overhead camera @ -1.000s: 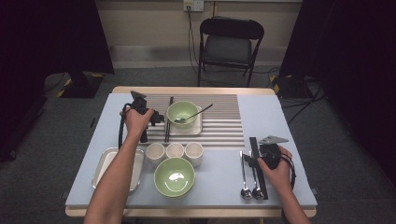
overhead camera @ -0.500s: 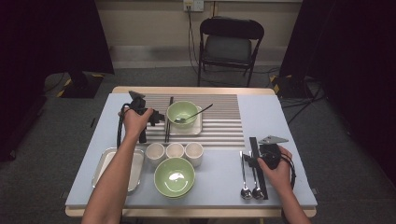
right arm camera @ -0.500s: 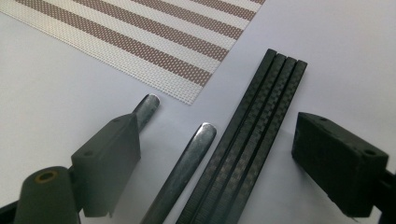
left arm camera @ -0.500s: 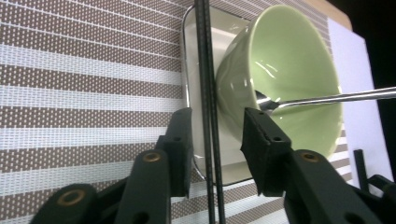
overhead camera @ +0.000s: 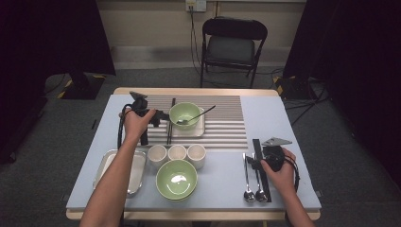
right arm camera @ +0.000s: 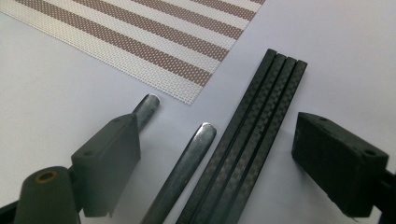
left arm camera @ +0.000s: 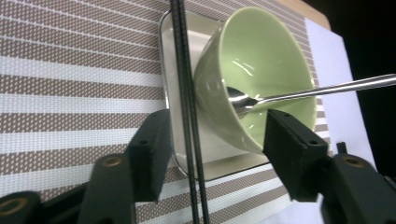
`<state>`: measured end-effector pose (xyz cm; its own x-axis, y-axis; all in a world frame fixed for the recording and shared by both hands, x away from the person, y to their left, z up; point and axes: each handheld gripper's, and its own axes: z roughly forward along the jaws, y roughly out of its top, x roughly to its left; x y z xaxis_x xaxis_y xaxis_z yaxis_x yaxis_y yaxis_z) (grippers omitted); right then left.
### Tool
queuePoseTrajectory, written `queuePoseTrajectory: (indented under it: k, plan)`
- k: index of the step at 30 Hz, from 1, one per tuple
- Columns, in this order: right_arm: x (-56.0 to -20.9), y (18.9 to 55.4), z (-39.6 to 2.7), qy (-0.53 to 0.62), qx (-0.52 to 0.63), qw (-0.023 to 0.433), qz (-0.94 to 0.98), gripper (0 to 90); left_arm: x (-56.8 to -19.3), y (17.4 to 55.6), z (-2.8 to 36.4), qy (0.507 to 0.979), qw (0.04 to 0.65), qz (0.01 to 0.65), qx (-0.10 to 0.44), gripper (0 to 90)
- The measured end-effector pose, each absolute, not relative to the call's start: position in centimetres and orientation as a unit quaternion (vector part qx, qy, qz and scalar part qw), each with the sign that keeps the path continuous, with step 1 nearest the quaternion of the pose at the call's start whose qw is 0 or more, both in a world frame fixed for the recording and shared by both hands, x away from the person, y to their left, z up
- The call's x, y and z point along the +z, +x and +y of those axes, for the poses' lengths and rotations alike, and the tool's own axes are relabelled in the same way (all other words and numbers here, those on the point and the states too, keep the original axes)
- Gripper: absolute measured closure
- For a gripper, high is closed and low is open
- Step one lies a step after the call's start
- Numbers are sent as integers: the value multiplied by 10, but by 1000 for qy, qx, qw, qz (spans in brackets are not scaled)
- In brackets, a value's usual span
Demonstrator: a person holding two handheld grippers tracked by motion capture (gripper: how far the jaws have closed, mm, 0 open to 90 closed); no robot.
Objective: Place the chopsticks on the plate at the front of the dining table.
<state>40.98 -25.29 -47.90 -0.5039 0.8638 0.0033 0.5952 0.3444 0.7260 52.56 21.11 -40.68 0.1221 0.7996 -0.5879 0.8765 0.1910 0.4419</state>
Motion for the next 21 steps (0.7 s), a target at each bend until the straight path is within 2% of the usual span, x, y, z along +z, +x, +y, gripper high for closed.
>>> queuePoseTrajectory:
  k: [10, 21]
  plan:
    - [-479, 410, -253, 458, 343, 196, 796, 142, -402, 520, 209, 654, 393, 645, -43, 325]
    - [-479, 410, -253, 458, 343, 196, 796, 142, -397, 513, 213, 672, 392, 627, -32, 314]
